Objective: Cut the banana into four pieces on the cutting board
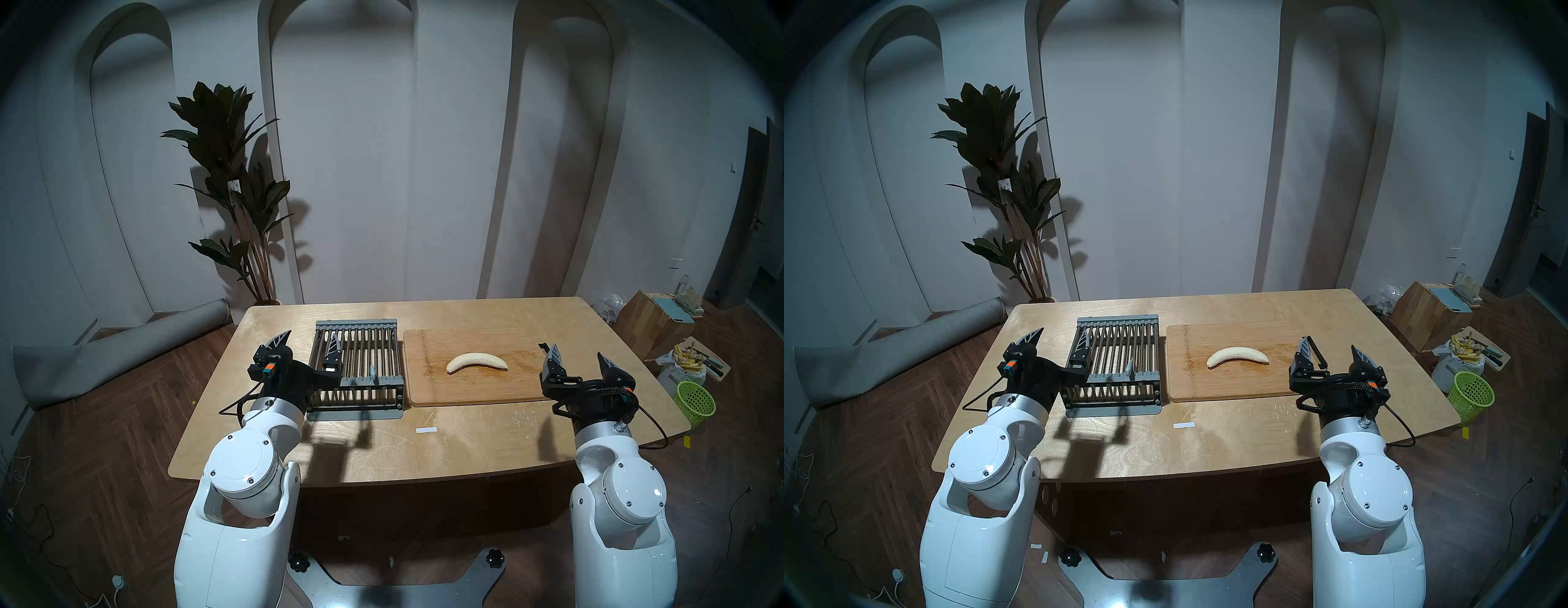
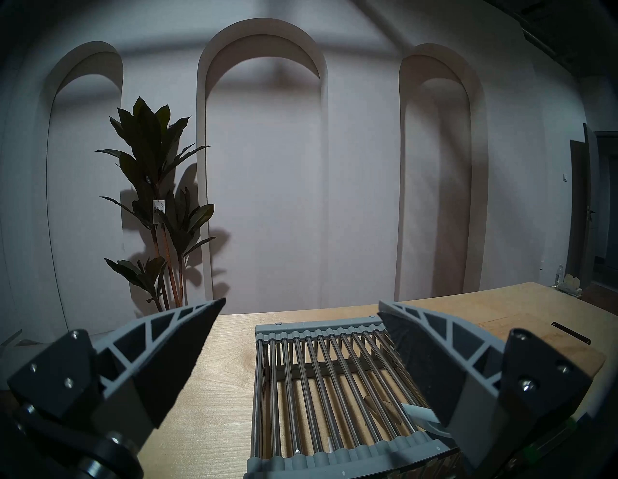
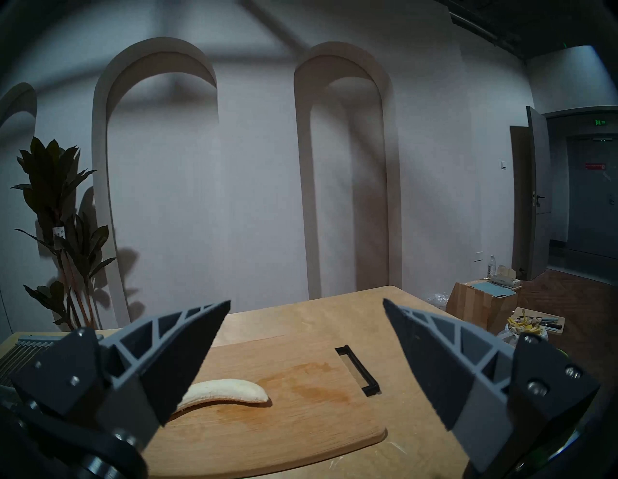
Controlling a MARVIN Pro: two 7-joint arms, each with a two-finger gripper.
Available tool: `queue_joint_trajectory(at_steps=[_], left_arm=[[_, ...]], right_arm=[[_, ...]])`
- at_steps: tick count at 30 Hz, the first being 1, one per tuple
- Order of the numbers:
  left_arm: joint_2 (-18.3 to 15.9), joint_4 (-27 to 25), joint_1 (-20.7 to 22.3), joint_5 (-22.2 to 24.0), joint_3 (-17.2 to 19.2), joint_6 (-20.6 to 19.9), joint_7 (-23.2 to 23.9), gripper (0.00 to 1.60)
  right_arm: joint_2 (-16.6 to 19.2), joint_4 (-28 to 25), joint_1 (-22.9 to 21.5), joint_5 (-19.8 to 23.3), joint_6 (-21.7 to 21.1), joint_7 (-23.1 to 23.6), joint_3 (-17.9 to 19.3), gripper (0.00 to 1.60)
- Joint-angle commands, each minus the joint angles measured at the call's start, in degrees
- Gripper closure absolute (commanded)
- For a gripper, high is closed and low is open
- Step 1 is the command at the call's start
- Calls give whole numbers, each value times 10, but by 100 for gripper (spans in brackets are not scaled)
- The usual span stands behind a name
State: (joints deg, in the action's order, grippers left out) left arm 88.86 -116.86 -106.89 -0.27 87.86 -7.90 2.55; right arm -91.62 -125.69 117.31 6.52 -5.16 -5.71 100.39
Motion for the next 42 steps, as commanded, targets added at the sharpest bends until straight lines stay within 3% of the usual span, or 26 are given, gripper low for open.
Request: queue_joint_trajectory(at_steps=[1,11,18,20,24,34,38,39,42], left_arm=[[0,-10,3,1,0,2,0,0],[0,-10,3,0,1,2,1,0],[1,-11,2,1,0,1,1,0],[4,-21,-7,23,4,0,14,0],[6,-62,-26,49,4,-52,32,0],[-31,-130,-61,62,-20,-88,93,0],[-56,-162,-84,46,-27,-128,106,0],[-73,-166,-88,32,-33,-124,113,0],[-95,-191,-105,1,-45,-164,111,0]], right_arm=[[1,-19,20,5,8,-10,43,0],[-2,-6,55,14,25,-16,88,0],[5,8,63,7,26,-9,78,0],[5,4,57,12,25,-2,68,0],[6,4,57,12,26,-2,68,0],[6,5,56,12,24,0,68,0],[6,5,56,11,25,1,68,0],[6,5,56,11,25,1,68,0],[5,5,56,11,26,2,69,0]])
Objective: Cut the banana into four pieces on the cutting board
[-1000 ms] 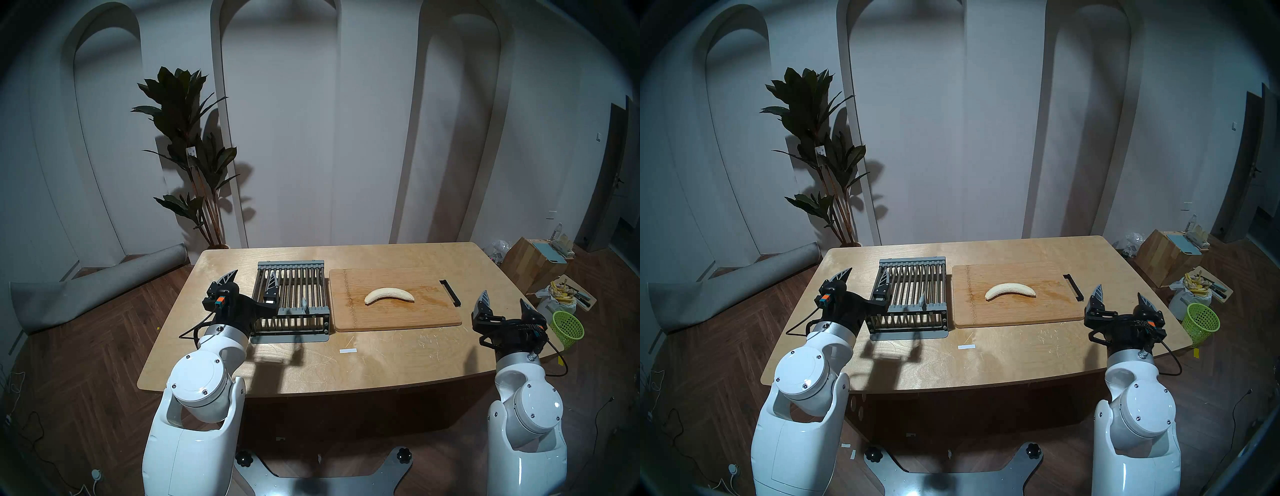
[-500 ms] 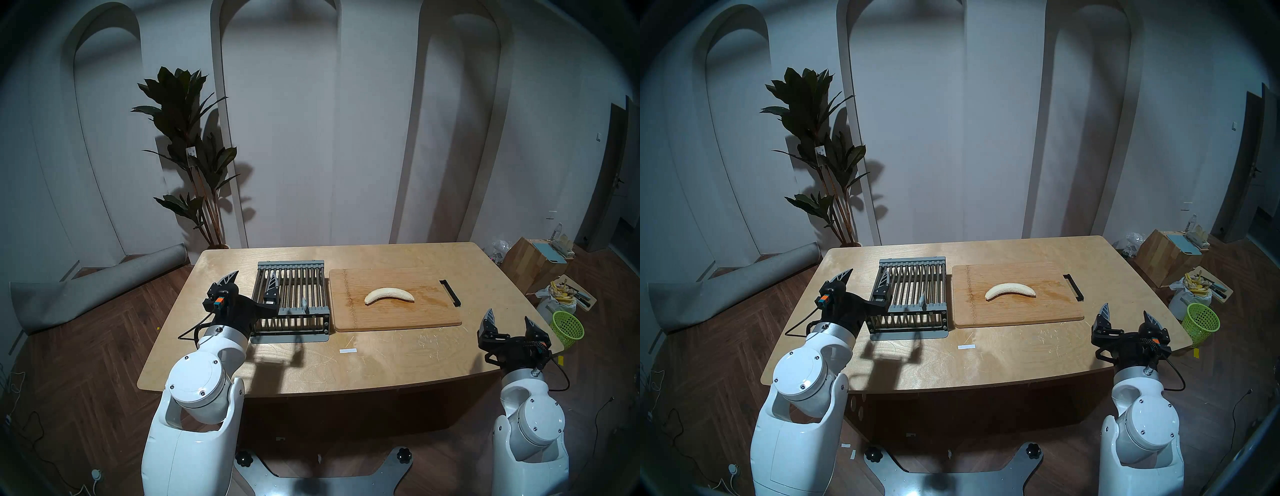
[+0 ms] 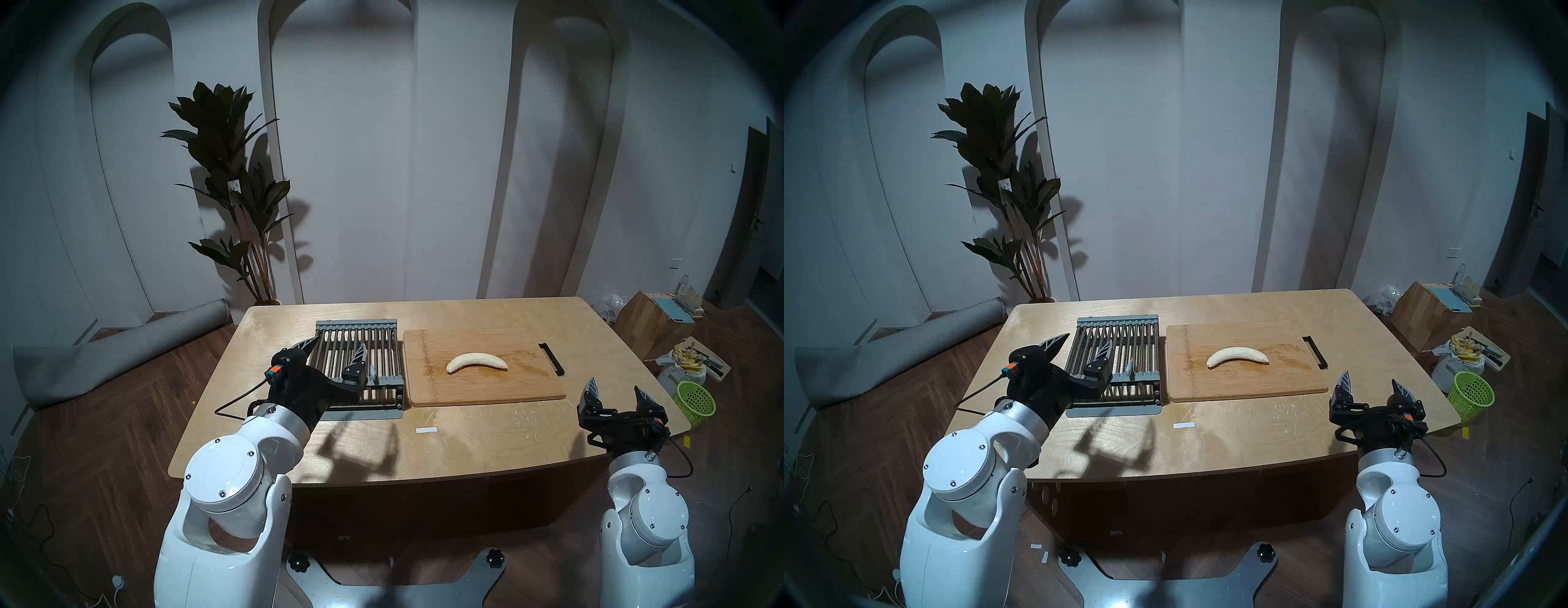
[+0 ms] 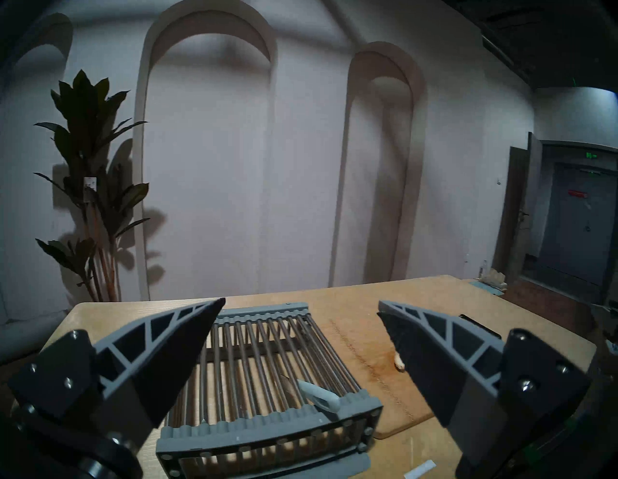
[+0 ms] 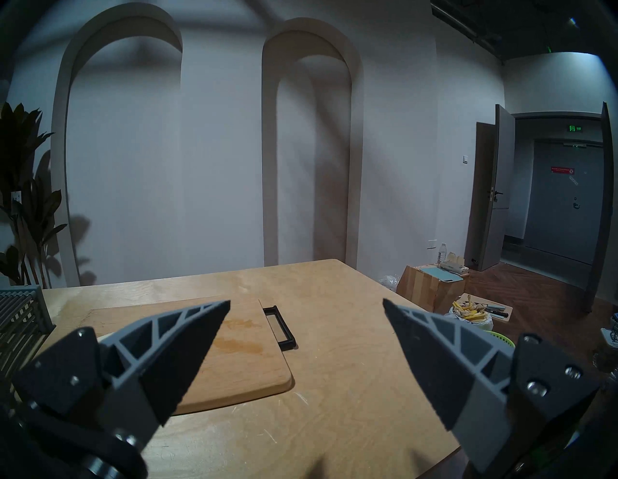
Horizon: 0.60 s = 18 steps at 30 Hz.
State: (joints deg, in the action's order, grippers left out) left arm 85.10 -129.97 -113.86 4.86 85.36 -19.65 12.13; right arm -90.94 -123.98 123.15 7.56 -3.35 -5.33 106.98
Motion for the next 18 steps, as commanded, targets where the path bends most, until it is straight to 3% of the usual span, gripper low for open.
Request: queue_joint_trajectory(at_steps=[1,5,9,18], left_arm=[[-54,-49,-27,-60,-27,-63,8,0],[-37,-9,38,-102,-62,-102,-17,0],[-11,-16,50,-128,-85,-131,-22,0],[7,-24,105,-151,-116,-212,-49,0]], right_arm=[[-2,-12,-2,1,8,-2,3,0],[-2,-12,-2,1,8,-1,3,0],[-2,-11,-3,0,7,0,4,0],[-2,-10,-4,0,6,1,4,0]])
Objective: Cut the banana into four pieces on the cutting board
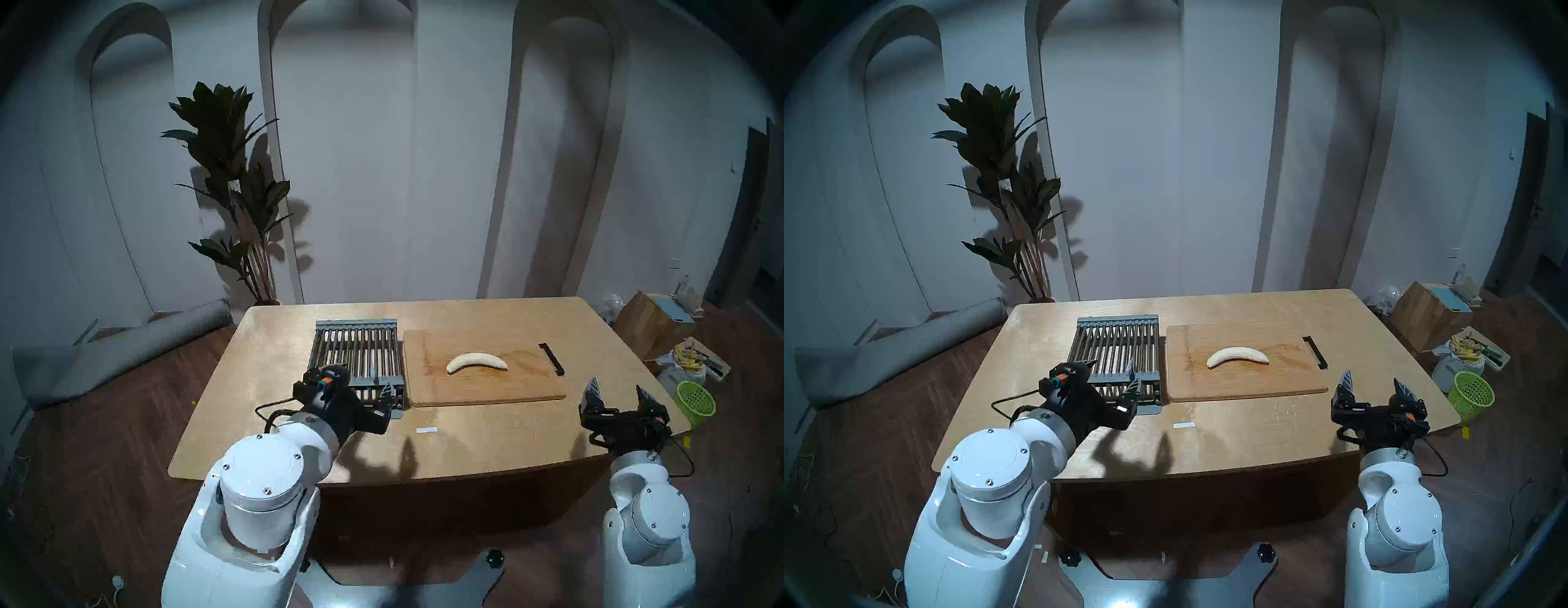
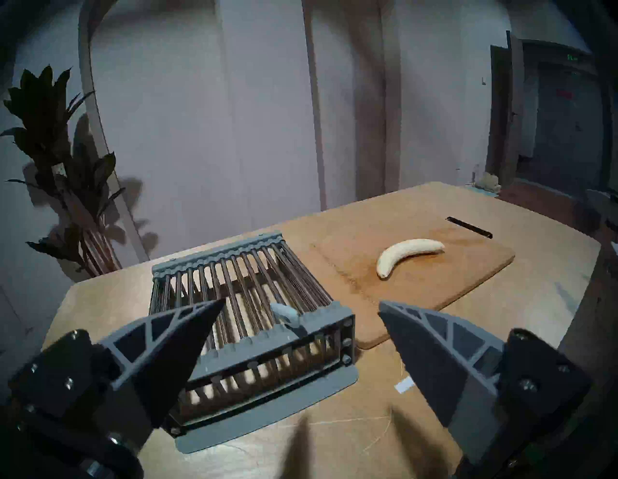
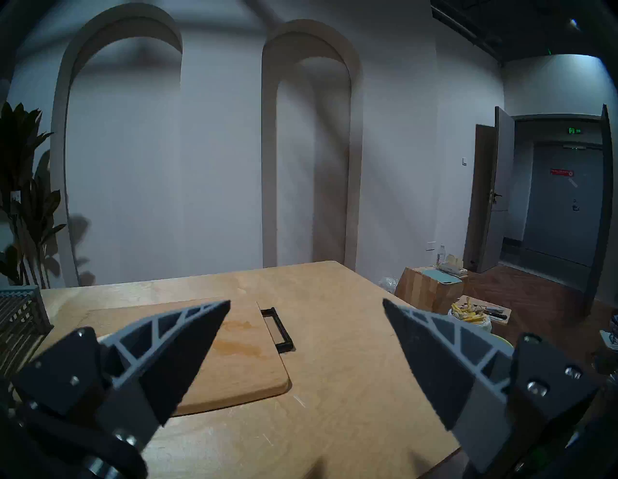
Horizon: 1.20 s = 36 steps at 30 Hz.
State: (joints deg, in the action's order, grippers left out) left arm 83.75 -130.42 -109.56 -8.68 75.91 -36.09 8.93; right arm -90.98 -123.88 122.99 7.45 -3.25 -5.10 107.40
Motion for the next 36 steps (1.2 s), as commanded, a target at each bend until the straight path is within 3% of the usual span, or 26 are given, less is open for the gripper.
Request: queue_joint_trajectory(at_steps=[1,16,18,19,22,26,31,36], left_arm=[[19,-22,60,-16,-22,-57,-21,0],[39,19,152,0,-65,-189,-71,0],[42,31,161,7,-67,-189,-79,0],[49,51,185,8,-73,-189,-89,0],[48,55,180,14,-74,-189,-97,0],[56,86,206,23,-81,-189,-122,0],[74,150,249,38,-86,-189,-183,0],[78,186,263,55,-93,-189,-229,0]], right_arm=[[-1,-11,-3,1,5,-1,0,0],[-2,-9,-4,0,5,0,1,0],[-2,-9,-4,0,5,0,1,0],[-2,-9,-4,0,5,0,1,0],[-2,-9,-4,0,5,0,1,0],[-2,-9,-4,0,5,1,1,0],[-3,-10,-4,-1,5,1,1,0],[-4,-11,-4,-1,6,1,1,0]])
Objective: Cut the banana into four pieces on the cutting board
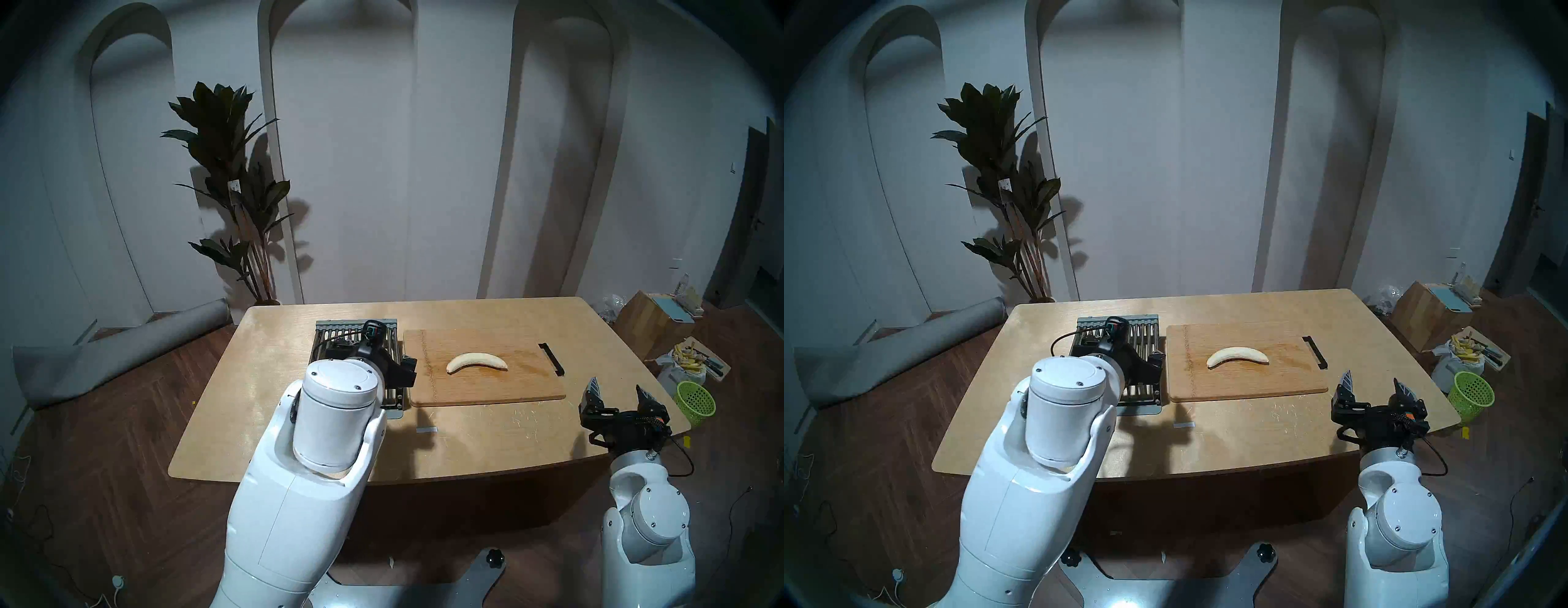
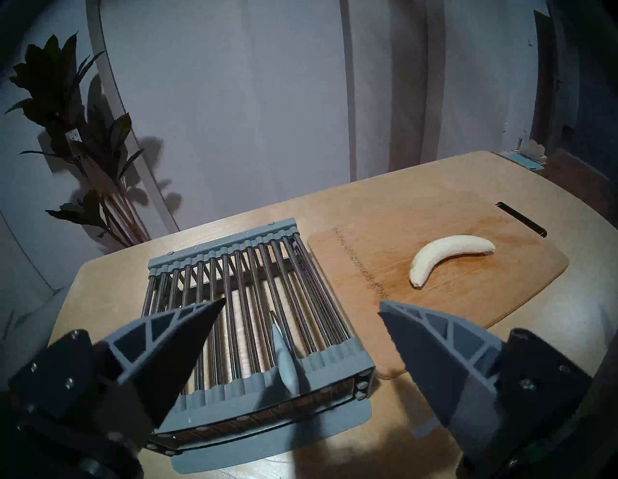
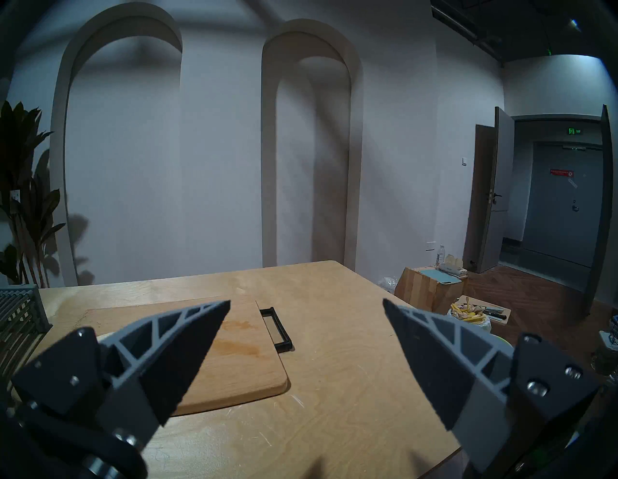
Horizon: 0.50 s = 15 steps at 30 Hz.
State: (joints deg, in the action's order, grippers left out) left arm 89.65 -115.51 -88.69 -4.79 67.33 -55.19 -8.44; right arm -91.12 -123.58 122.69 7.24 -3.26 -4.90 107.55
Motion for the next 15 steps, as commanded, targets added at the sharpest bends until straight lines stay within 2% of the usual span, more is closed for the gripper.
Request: queue_joint_trajectory(at_steps=[1,6,15], left_arm=[[19,43,54,23,-7,2,-62,0],[18,65,55,60,-15,2,-117,0],[13,71,44,139,-20,2,-217,0]], right_arm=[[-3,-14,0,1,6,-1,0,0],[-4,-14,0,1,6,-1,0,0],[-7,-15,0,-1,7,0,0,0]])
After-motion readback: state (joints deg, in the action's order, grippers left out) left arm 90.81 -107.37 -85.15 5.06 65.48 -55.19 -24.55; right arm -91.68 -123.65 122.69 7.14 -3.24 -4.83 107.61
